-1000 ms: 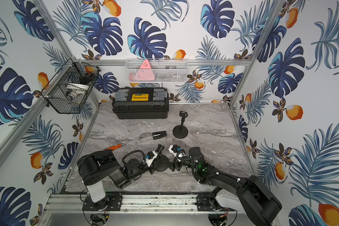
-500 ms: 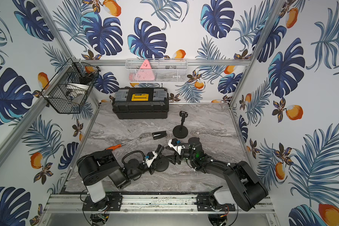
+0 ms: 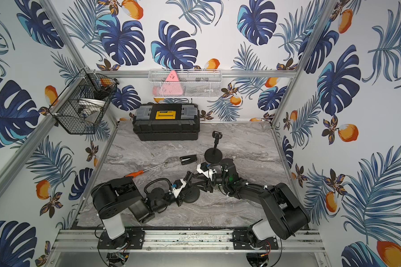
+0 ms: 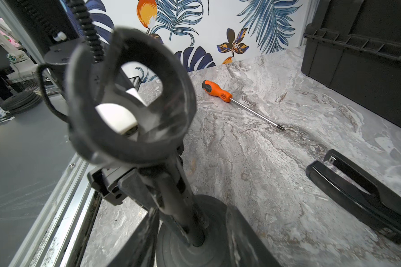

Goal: Assemble a microphone stand
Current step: Screw the microphone stand pole into the microphone stand base.

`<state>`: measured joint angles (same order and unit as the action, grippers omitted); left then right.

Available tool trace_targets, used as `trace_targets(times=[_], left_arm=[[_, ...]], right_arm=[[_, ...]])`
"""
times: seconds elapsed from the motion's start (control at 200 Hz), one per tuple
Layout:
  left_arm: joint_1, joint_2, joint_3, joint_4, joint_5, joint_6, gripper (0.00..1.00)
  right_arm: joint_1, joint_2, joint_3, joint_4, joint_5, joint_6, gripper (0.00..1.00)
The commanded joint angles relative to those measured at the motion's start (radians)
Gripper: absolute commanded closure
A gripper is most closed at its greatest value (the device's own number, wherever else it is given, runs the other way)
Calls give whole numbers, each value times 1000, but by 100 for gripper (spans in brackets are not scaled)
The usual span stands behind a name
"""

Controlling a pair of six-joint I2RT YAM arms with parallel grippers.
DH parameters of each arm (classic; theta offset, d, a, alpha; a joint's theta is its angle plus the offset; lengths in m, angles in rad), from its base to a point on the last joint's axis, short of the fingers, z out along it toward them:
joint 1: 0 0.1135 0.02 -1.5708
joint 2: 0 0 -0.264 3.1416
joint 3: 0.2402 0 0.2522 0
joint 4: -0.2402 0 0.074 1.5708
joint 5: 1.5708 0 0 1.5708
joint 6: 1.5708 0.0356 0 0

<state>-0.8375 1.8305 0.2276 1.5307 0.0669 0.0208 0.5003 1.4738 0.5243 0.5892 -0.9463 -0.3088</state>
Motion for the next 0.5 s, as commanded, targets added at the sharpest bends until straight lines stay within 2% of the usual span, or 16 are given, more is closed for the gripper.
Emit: trace_targets(times=[0.0, 0.225, 0.495], left_arm=[[0, 0, -1, 13, 20, 3, 79], [0, 6, 4, 13, 25, 0, 79], [0, 15, 9, 13, 29, -2, 79]], right_arm=[[0, 5, 17, -1, -79, -38, 50], [9, 43, 31, 76, -152, -6, 46], [17, 96, 48, 178, -168, 52, 52]])
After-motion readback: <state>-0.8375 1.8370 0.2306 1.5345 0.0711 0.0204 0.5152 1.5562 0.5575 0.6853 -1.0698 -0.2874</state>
